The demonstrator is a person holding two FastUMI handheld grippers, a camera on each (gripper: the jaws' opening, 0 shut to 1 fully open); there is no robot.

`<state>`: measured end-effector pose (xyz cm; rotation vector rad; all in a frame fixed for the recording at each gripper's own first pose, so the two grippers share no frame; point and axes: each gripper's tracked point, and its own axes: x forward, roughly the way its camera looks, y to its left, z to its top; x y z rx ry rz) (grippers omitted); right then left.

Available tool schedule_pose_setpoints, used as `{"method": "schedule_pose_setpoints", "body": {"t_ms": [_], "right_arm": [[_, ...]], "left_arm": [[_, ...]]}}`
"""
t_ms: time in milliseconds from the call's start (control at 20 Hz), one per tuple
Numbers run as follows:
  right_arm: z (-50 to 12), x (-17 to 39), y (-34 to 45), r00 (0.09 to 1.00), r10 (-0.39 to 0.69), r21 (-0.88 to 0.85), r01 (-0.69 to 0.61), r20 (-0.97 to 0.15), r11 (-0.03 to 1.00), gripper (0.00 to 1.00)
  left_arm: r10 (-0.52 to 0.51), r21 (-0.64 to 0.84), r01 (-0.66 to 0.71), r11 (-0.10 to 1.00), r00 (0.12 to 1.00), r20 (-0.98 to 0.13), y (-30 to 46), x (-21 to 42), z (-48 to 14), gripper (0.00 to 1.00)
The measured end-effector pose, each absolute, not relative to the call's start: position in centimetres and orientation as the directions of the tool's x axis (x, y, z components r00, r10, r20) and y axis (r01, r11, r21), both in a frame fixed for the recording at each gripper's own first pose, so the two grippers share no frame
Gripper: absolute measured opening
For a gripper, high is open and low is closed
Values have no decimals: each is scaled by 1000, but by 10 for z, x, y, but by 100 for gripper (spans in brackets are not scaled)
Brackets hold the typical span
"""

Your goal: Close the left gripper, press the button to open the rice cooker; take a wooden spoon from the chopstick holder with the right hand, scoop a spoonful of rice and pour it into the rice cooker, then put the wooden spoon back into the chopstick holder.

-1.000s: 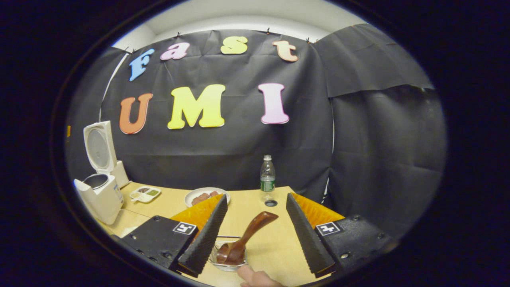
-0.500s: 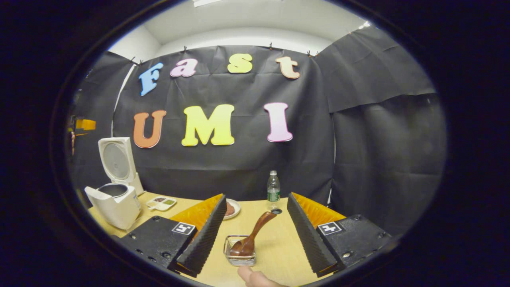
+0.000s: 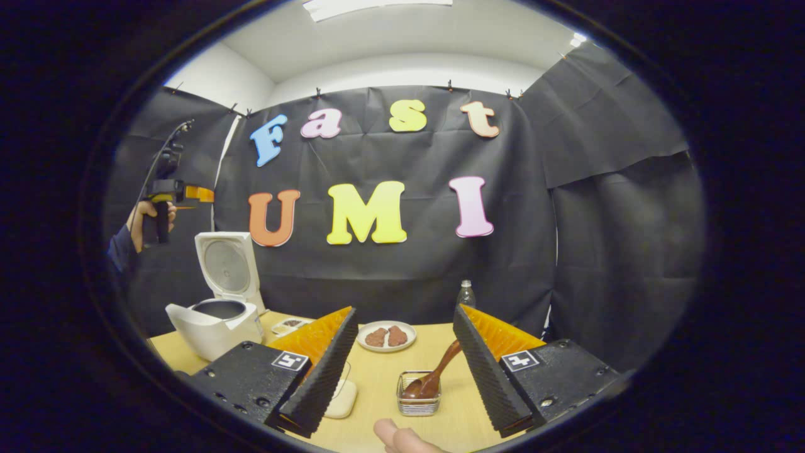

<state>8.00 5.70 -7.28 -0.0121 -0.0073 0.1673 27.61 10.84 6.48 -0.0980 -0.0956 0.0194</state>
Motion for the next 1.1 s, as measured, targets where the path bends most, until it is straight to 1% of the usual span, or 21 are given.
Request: {"method": "schedule_pose_setpoints", "body": {"t_ms": [100,150,200,350,400,450,550,700,900,950,1000,1050,1100], "right_arm": [[-63,73,68,983,181,-2,-181,29,983,94],[-61,71,71,982,186,0,-186,35,983,96],[-60,70,75,981,190,3,-190,36,982,96],[-64,72,73,987,159,1,-159,31,987,99],[-64,73,70,990,136,-3,-136,34,991,96],[-64,73,67,993,113,-6,-113,33,994,96],[-64,73,71,994,102,-15,-101,33,995,95],[-62,73,73,996,85,-39,-83,38,996,94],[-67,69,70,998,63,-79,-60,26,995,94],[-66,67,69,998,59,-79,-57,25,995,94],[-62,63,67,998,63,-79,-60,32,995,96],[-60,60,65,997,60,-77,-56,40,995,96],[-58,56,62,997,60,-73,-57,46,996,96]], "left_arm": [[56,-83,-50,995,996,69,126,299,53,93],[69,-69,-65,995,995,65,133,309,47,94],[85,-58,-81,995,994,71,139,319,45,93],[133,-22,-132,991,978,158,159,346,57,93],[152,-16,-151,988,970,188,165,354,60,93],[160,-26,-158,987,968,194,169,363,58,93],[159,-65,-149,987,968,194,170,380,51,93],[187,-50,-181,982,969,163,184,408,30,93],[226,-51,-224,973,973,40,206,424,-6,93],[239,-10,-239,971,970,45,210,423,-10,95],[228,-22,-227,974,973,38,209,419,-3,96],[212,-35,-211,977,977,18,206,420,-6,98],[207,-23,-207,978,978,6,203,416,-5,96]]}}
